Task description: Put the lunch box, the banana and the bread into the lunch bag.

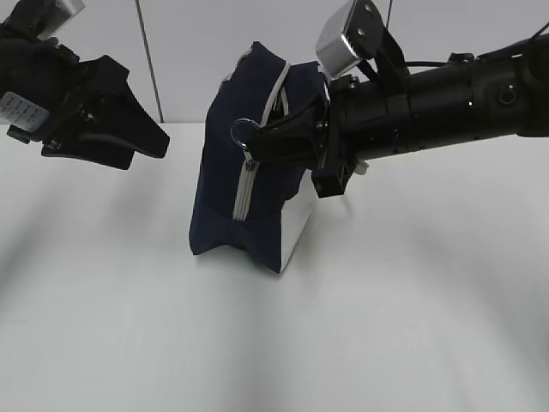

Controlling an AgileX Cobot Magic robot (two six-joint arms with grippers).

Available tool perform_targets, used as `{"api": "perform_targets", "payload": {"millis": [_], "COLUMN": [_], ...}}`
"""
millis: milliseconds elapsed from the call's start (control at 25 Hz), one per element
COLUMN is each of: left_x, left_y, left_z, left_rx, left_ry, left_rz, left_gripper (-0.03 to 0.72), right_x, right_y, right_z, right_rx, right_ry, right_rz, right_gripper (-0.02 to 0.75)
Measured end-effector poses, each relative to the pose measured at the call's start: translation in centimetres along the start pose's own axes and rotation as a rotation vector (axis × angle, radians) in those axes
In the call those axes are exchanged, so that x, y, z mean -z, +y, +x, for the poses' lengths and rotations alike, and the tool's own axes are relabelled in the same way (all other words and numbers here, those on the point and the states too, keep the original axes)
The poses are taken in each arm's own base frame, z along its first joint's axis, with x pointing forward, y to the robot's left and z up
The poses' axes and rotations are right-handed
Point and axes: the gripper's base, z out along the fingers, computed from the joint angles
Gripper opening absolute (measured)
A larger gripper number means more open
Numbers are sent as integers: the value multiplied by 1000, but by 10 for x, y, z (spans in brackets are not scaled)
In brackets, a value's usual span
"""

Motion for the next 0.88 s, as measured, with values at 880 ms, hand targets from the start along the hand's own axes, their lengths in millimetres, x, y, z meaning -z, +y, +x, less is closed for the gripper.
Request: {"api": "perform_targets", "payload": {"millis": [880], "left_x": [-2], "left_y": [-2], "left_z": [-11], "left_rx": [-218], "left_ry": [-118], "left_rz": [27], "left_gripper": [433], "right_x": [7], "right_y": [-36], "right_z": [-33], "right_rx": [-150], "right_ry": [-54], "right_rz": [235], "right_gripper": [-16]}}
